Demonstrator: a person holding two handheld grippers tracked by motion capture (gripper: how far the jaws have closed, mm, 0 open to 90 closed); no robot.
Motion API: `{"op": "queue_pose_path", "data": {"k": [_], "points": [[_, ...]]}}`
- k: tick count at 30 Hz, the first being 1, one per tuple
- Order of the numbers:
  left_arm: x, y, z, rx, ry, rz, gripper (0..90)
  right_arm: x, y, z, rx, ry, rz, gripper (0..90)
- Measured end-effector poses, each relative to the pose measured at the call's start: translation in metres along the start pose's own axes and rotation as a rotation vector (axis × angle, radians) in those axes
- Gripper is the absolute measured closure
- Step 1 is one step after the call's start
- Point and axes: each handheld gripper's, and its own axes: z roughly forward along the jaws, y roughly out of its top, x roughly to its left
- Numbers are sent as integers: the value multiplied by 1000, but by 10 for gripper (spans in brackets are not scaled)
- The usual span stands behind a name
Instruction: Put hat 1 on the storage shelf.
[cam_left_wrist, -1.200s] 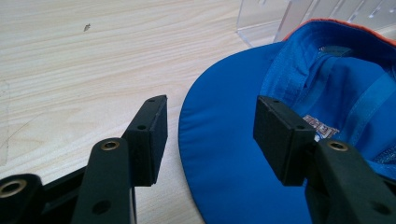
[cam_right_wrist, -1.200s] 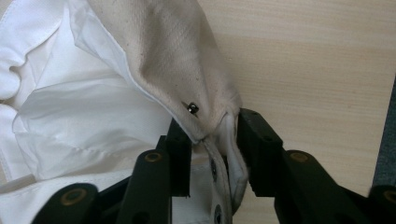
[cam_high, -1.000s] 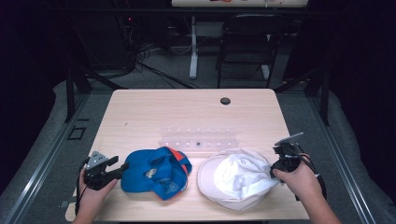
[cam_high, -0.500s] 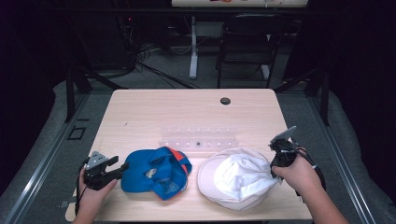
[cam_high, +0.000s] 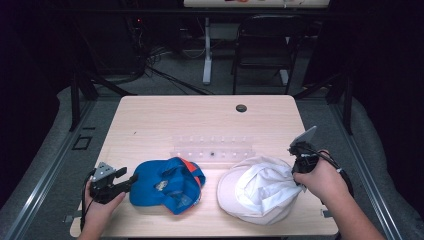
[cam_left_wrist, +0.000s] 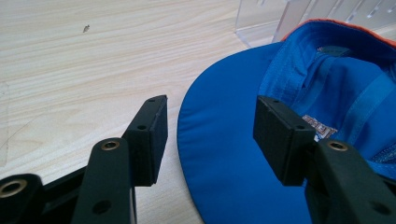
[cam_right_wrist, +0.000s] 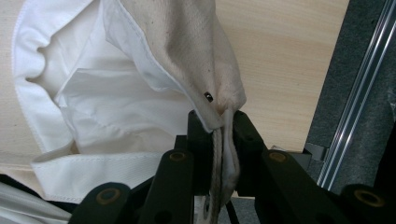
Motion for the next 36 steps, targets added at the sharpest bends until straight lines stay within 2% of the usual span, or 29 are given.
{"op": "queue_pose_path", "data": {"k": [3,5,6,8,9,11,13,14,16,21,24,25,26,27,29,30,31,33,34,35,36], "points": [[0,0,0,0,-1,-1,457,2,-1,-4,-11,0,3,806],[-1,0,0,0,-2,-1,457,2,0,-9,10,4,-12,807],[0,0,-1,11,-3,1,457,5,0,-10,-13,21,11,808],[0,0,0,11,-3,0,456,5,1,-13,2,22,-4,808],[0,0,0,11,-3,0,457,6,1,-15,-14,31,2,808],[0,0,0,11,-3,-1,457,7,2,-20,17,27,-16,808],[0,0,0,13,-4,1,456,9,3,-23,19,30,-19,809],[0,0,-1,12,-4,1,456,10,3,-24,3,28,-11,809],[0,0,-1,11,-4,0,456,11,6,-30,26,33,-25,809],[-1,0,0,0,-2,-3,457,13,10,-41,25,71,-13,809],[0,0,0,0,-2,-1,457,12,13,-47,41,113,-8,810],[0,0,0,0,-2,-1,457,12,13,-47,17,133,22,810],[0,0,0,0,-2,1,457,11,15,-50,36,155,20,811],[0,0,0,0,-2,1,457,11,15,-50,31,178,32,811],[0,0,0,0,-2,0,456,9,16,-52,46,192,22,812],[0,0,0,0,-2,0,456,8,17,-53,52,220,25,812],[0,0,0,0,-2,0,457,8,17,-53,52,220,25,812],[0,0,0,0,-2,-4,457,7,17,-54,55,259,33,812],[0,0,0,0,-2,-3,457,7,16,-56,46,312,59,812],[0,0,0,0,-2,-3,457,6,16,-57,40,338,72,812],[0,0,0,-1,-2,-4,457,3,17,-59,65,360,51,812]]}}
